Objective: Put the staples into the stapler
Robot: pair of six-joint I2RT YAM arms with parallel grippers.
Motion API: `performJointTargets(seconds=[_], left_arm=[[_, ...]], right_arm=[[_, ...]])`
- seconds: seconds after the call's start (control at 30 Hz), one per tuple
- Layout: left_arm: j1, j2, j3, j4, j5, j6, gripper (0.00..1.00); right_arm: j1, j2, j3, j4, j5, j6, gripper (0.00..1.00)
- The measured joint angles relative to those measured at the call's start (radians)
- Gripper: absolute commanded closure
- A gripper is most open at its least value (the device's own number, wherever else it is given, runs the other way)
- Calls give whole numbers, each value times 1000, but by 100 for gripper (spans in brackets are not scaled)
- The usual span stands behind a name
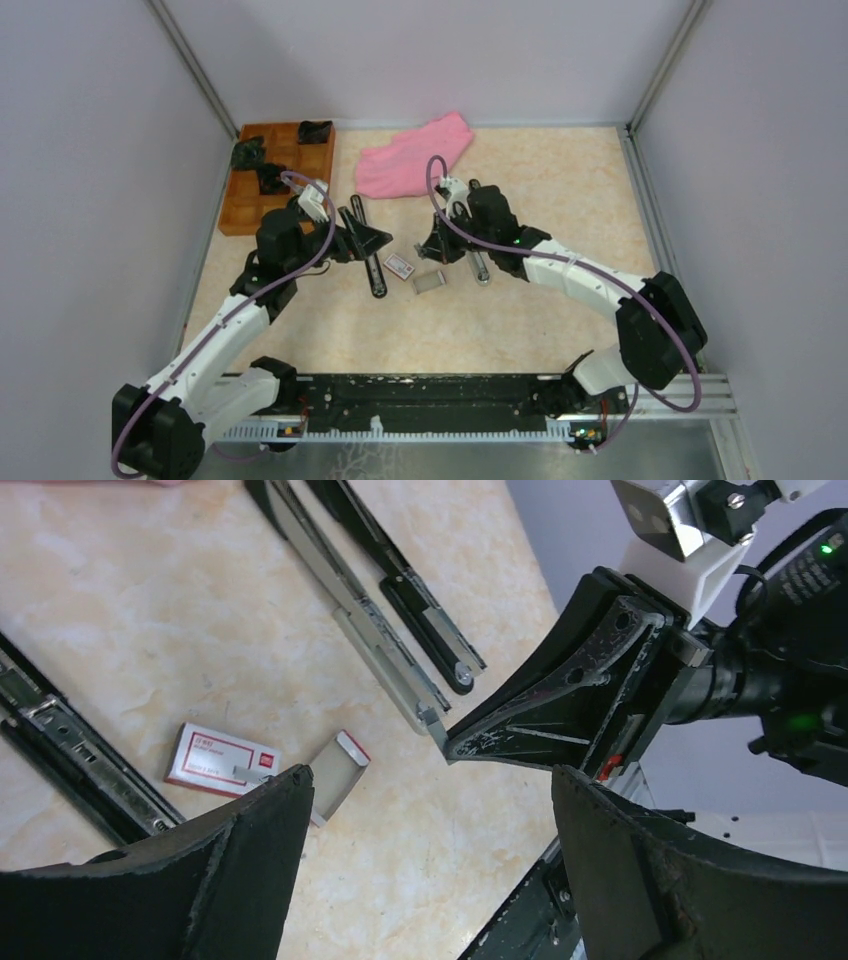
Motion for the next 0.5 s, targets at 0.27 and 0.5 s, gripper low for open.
performJointTargets(seconds=[0.27, 0.5], left_arm=[[0, 22, 0, 163, 128, -26, 14], [0, 55, 0, 290, 218, -75, 19]], right_arm=[[-42, -39, -67, 203, -208, 61, 100], [-70, -51, -106, 384, -326, 156, 100]])
